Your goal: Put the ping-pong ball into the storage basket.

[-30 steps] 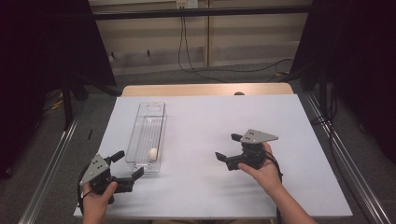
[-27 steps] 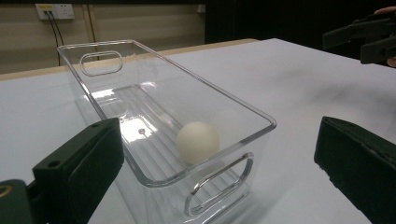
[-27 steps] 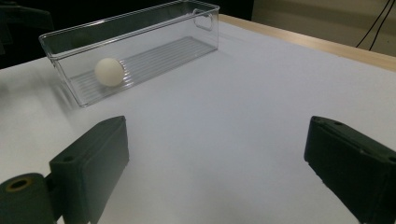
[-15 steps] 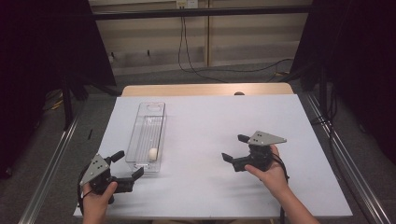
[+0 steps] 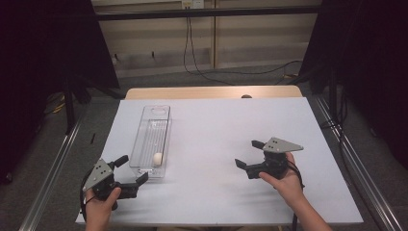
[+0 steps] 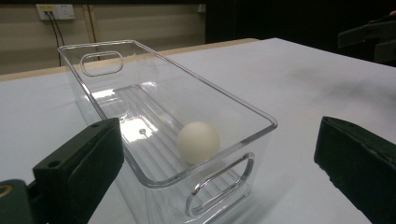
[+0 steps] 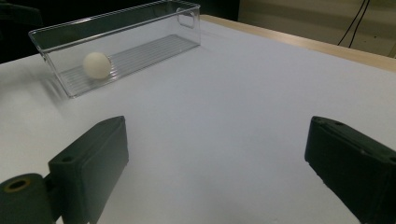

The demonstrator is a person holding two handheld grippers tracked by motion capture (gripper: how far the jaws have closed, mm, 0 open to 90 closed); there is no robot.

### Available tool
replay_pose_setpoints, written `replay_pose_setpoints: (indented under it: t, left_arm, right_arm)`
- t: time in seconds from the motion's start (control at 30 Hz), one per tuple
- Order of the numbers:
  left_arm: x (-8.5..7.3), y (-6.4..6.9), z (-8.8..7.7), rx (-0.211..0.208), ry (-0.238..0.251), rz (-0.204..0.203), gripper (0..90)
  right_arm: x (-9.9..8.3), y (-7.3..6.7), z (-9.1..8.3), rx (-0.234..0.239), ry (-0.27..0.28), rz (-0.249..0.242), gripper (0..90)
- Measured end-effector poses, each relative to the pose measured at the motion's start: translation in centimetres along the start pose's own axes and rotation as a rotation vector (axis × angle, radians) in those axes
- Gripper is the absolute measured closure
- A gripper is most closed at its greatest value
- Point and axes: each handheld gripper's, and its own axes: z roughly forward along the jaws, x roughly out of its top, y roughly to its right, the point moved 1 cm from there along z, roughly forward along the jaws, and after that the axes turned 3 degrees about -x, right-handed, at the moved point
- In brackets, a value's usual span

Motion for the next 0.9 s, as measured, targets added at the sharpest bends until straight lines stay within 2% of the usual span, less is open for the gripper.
replay_pose_setpoints:
  t: [0.33,0.43,0.47,0.9]
  left_arm:
    - [0.0,0.0,0.0,-0.001,0.000,-0.001,1.5]
    - [0.0,-0.1,-0.1,-0.007,-0.014,0.014,1.5]
    - [0.0,0.0,0.0,0.001,0.004,-0.004,1.5]
    - [0.0,0.1,0.2,0.000,0.000,-0.006,1.5]
  right_arm:
    - [-0.8,0.7,-1.1,-0.019,0.003,0.008,5.3]
    - [-0.8,0.8,-1.4,-0.023,0.012,0.008,5.3]
    - [-0.9,0.9,-1.6,-0.029,0.018,0.009,5.4]
    - [-1.7,1.4,-3.1,-0.051,0.034,0.018,5.4]
